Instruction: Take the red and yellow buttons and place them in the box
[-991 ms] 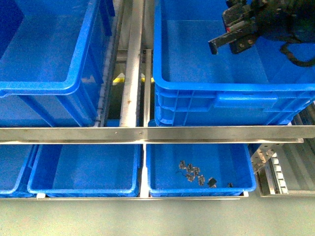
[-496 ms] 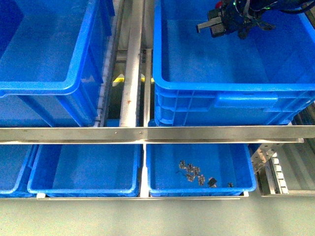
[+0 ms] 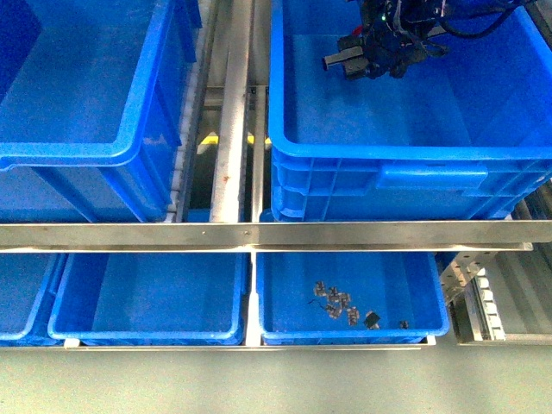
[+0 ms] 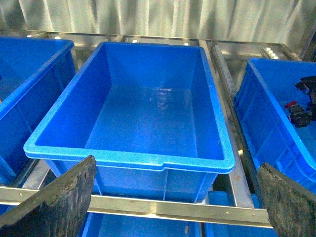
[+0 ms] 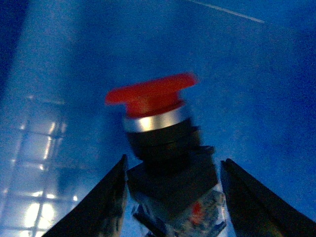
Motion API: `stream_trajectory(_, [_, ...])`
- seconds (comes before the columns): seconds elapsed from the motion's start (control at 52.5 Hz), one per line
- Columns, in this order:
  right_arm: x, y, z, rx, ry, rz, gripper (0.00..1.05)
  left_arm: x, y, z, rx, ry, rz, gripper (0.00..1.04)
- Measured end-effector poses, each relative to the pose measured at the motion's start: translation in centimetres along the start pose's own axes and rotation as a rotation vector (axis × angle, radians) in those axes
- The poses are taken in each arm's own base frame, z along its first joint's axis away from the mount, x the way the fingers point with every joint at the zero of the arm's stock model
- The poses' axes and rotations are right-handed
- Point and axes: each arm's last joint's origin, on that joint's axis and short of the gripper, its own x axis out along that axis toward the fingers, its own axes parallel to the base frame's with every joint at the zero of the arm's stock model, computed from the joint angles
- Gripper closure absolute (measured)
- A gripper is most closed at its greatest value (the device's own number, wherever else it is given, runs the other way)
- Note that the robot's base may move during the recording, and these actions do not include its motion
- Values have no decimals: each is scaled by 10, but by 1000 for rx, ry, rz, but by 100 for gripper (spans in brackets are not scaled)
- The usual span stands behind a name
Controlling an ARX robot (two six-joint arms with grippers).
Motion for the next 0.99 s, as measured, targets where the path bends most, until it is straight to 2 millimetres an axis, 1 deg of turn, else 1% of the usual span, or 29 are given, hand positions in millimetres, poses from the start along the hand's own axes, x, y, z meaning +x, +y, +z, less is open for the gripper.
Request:
stream_trajectory(0.152, [-4,-1,-1,25,-37,19,25,0,0,0,0,0,0,8])
stream_trajectory(0.191, [-7,-3,-3,28,-46,31,18,0,0,0,0,0,0,8])
stream_trajectory(0.286, [-20,-10,-5,37,-74,46,6,0,0,0,0,0,0,8])
stream_trajectory(0.362, [-35,-20,-5,41,-105,61,7,0,0,0,0,0,0,8])
stream_trajectory(0.419, [-52,-29,-4,43,-135,84,7,0,0,0,0,0,0,8])
stream_trajectory(0.457, [-68,-37,-5,42,-158,100,7,0,0,0,0,0,0,8])
stream_trajectory(0.515, [-86,-46,-7,48,-184,116,7,0,0,0,0,0,0,8])
stream_trajectory(0.553, [-106,-53,-11,53,-201,132,7,0,0,0,0,0,0,8])
stream_trajectory(0.572, [-111,-55,-12,54,-203,137,7,0,0,0,0,0,0,8])
stream_trajectory(0.61, [-131,-61,-19,61,-205,164,7,0,0,0,0,0,0,8])
stream_trajectory(0.629, [-136,-62,-21,64,-205,173,7,0,0,0,0,0,0,8])
stream_trajectory(0.667, [-155,-68,-31,84,-208,192,7,0,0,0,0,0,0,8])
stream_trajectory(0.686, [-160,-69,-34,89,-205,194,7,0,0,0,0,0,0,8])
stream_trajectory(0.705, [-174,-71,-43,103,-188,202,7,0,0,0,0,0,0,8])
stream_trajectory(0.724, [-179,-72,-46,107,-183,206,7,0,0,0,0,0,0,8])
stream_trajectory(0.762, [-198,-76,-61,123,-160,228,7,0,0,0,0,0,0,8])
stream_trajectory(0.781, [-202,-76,-65,132,-152,230,7,0,0,0,0,0,0,8])
stream_trajectory(0.8, [-211,-79,-73,144,-142,236,7,0,0,0,0,0,0,8])
stream_trajectory(0.819, [-224,-81,-84,169,-126,234,7,0,0,0,0,0,0,8])
stream_trajectory(0.877, [-252,-85,-104,228,-90,231,7,0,0,0,0,0,0,8])
stream_trajectory(0.896, [-266,-87,-113,258,-74,219,7,0,0,0,0,0,0,8])
stream_trajectory(0.915, [-275,-88,-118,276,-62,207,7,0,0,0,0,0,0,8])
stream_trajectory(0.972, [-290,-89,-125,303,-63,202,7,0,0,0,0,0,0,8])
stream_trajectory(0.991, [-292,-88,-127,303,-86,186,8,0,0,0,0,0,0,8])
